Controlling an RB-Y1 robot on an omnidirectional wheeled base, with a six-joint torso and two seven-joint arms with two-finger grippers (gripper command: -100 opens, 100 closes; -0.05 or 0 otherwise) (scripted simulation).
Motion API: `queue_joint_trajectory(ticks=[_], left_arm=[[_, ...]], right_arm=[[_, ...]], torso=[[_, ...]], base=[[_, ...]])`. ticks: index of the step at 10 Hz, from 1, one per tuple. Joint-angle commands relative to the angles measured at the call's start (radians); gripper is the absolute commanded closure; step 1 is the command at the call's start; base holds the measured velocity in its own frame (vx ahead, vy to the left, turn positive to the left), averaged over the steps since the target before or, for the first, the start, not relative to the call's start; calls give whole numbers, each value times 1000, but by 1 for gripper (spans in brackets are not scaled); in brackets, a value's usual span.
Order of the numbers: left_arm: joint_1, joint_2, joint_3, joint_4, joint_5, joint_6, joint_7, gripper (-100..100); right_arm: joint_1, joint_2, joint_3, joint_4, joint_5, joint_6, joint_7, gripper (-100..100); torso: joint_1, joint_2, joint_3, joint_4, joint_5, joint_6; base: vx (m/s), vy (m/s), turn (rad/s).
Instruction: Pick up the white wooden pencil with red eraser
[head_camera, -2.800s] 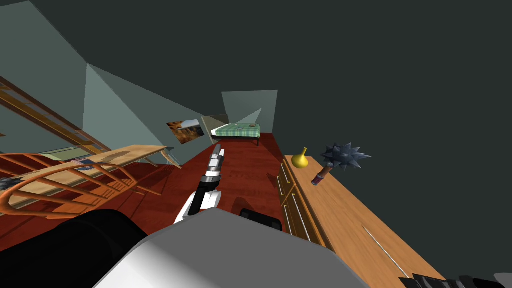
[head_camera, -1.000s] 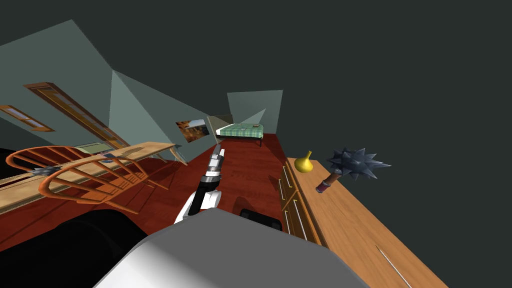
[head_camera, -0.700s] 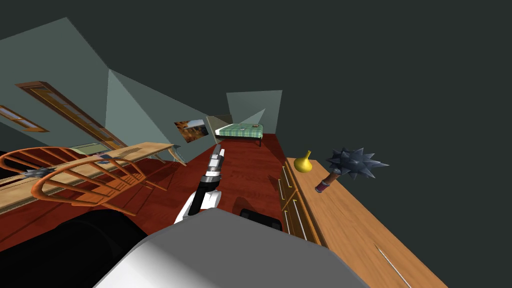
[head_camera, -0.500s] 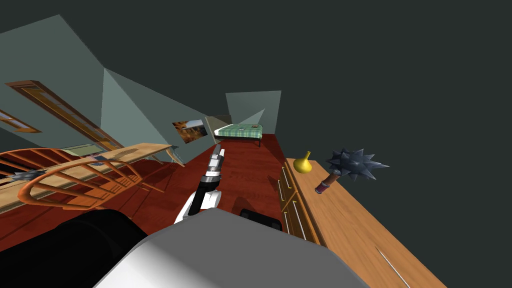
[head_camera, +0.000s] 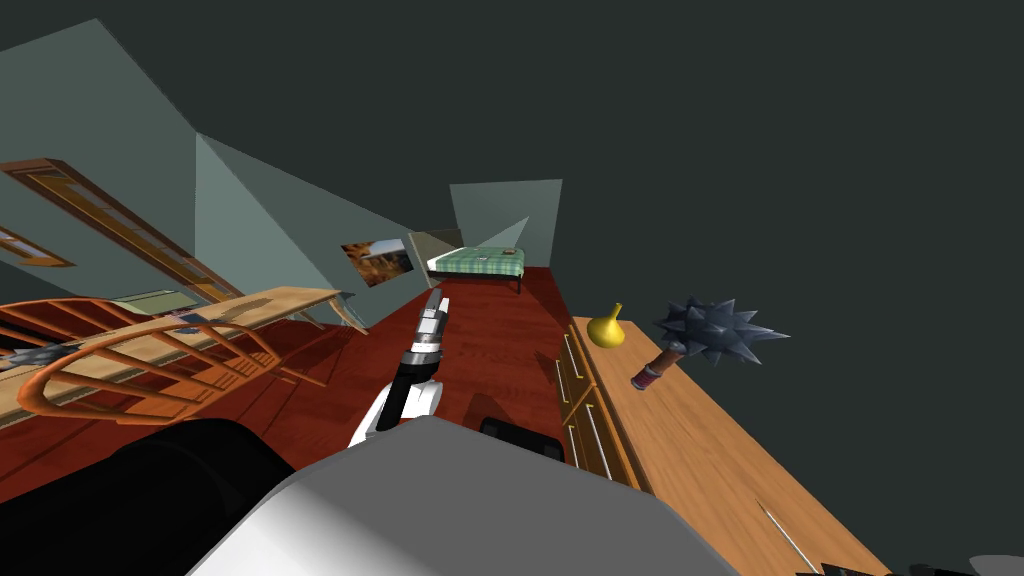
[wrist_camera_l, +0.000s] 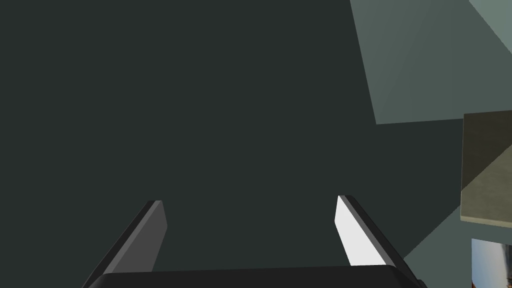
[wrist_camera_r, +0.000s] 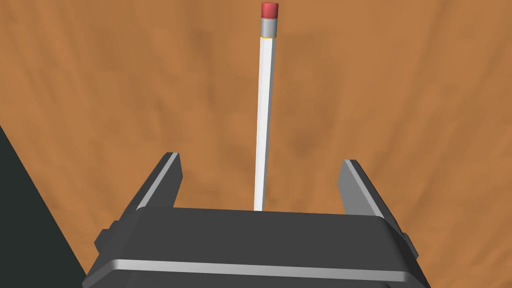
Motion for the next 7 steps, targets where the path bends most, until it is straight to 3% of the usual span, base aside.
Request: queue_joint_trajectory(ticks=[1, 5, 6, 7], left_arm=[[0, 0, 0, 0, 0, 0, 0, 0], [0, 0, 0, 0, 0, 0, 0, 0], [0, 0, 0, 0, 0, 0, 0, 0], [0, 0, 0, 0, 0, 0, 0, 0]], right_arm=[[18, 29, 0, 7, -13, 32, 8, -100], [26, 43, 0, 10, -19, 46, 7, -100], [24, 45, 0, 15, -19, 45, 13, 100], [24, 44, 0, 14, -19, 45, 12, 100]], torso=[[0, 0, 0, 0, 0, 0], [-7, -2, -1, -1, -3, 0], [-7, -2, -1, -1, -3, 0], [-7, -1, -1, 0, -3, 0]], base=[[14, -26, 29], [15, -21, 9], [0, 0, 0], [0, 0, 0]])
